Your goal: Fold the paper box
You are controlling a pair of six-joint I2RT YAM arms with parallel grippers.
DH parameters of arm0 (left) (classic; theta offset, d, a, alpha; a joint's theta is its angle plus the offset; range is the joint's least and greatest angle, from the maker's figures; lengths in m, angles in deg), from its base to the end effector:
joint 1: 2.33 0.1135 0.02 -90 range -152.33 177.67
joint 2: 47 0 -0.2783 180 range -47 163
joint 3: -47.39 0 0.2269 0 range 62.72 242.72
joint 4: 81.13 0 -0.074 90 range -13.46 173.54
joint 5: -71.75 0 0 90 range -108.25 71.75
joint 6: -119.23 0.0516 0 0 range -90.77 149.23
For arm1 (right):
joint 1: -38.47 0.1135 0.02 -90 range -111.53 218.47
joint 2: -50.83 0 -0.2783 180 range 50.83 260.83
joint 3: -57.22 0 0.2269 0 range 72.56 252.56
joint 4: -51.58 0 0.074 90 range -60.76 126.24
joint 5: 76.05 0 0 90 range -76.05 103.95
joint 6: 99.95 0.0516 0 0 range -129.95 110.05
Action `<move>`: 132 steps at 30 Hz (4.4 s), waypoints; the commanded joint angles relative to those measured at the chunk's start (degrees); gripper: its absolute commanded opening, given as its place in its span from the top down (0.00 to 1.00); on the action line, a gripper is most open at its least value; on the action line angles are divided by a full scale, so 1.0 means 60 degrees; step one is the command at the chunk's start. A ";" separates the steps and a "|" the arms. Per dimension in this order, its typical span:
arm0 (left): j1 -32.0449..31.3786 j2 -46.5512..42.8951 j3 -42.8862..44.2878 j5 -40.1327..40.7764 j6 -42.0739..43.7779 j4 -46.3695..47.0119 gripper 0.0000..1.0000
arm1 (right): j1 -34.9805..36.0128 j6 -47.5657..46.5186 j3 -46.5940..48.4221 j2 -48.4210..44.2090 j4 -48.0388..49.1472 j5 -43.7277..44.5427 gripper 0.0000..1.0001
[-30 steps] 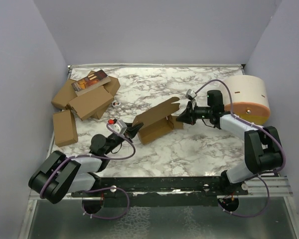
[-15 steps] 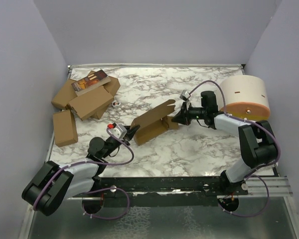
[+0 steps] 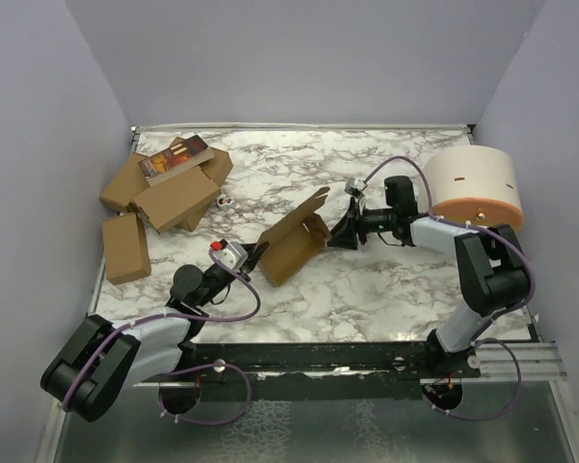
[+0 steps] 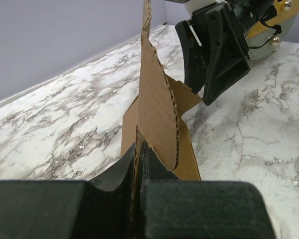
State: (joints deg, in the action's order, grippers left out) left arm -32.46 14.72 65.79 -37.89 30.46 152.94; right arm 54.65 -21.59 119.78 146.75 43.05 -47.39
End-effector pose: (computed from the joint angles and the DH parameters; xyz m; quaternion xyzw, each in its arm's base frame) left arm 0.1415 -0.1022 0.2258 0.2963 0.5695 -0.2947 0.7078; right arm 0.2868 0.1303 0.1996 -0.3906 0.7124 0.4793 0.3319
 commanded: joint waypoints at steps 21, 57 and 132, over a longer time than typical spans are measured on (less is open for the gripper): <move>-0.0040 -0.0433 -0.0365 0.0282 0.0175 -0.0159 1.00 | 0.0056 0.0316 0.2931 0.2089 -0.3082 -0.3617 0.19; -0.0036 -0.0550 -0.0412 0.0318 0.0146 -0.0127 1.00 | -0.0083 0.6184 0.1817 0.3324 0.1642 -0.4374 0.47; -0.0049 -0.0054 -0.0293 0.0070 -0.0976 0.0578 1.00 | 0.0597 0.1807 0.1816 0.1907 -0.0352 0.1122 0.58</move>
State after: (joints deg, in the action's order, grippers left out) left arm -32.46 13.71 64.09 -36.82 27.45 153.27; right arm 58.09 -12.56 133.31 161.15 35.57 -45.55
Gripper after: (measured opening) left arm 0.019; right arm 0.435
